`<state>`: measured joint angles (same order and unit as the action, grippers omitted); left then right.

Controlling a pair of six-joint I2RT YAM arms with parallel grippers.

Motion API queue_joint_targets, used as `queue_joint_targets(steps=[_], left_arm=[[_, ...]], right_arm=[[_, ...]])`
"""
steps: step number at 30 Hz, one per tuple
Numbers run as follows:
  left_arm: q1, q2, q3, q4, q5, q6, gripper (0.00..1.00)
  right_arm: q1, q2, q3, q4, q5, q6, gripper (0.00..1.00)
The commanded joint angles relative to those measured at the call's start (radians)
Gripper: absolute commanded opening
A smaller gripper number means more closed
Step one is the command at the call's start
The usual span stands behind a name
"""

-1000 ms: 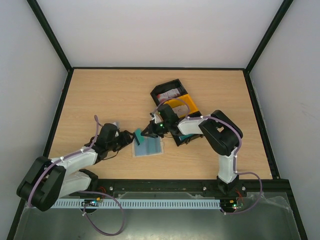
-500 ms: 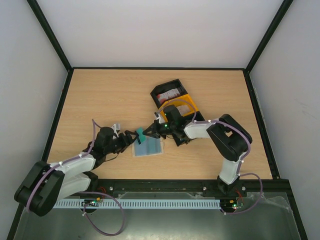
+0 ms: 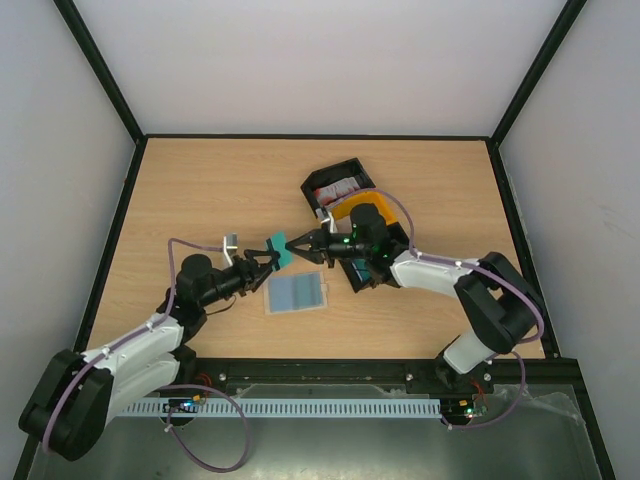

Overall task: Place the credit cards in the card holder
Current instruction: Pick up the credit card from the center of the board.

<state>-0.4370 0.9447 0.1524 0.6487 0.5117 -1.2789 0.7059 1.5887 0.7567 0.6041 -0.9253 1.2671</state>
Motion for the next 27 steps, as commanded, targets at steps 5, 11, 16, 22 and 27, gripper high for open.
queue_joint_targets(steps=[5, 11, 16, 22, 27], left_arm=[[0.013, -0.119, 0.066, 0.065, 0.051, -0.066, 0.44], [0.014, -0.131, 0.087, 0.091, 0.077, -0.07, 0.27], [0.014, -0.117, 0.1, 0.103, 0.094, -0.062, 0.06], [0.014, -0.132, 0.116, -0.098, 0.048, 0.059, 0.03], [0.009, -0.077, 0.139, -0.365, -0.039, 0.246, 0.03]], right_arm=[[-0.005, -0.124, -0.012, 0.108, -0.018, 0.097, 0.02], [-0.005, -0.156, -0.026, 0.123, -0.02, 0.121, 0.02], [-0.005, -0.172, -0.035, 0.093, -0.015, 0.094, 0.02], [-0.009, -0.197, -0.009, -0.247, 0.099, -0.161, 0.24], [-0.006, -0.23, 0.002, -0.619, 0.367, -0.452, 0.43]])
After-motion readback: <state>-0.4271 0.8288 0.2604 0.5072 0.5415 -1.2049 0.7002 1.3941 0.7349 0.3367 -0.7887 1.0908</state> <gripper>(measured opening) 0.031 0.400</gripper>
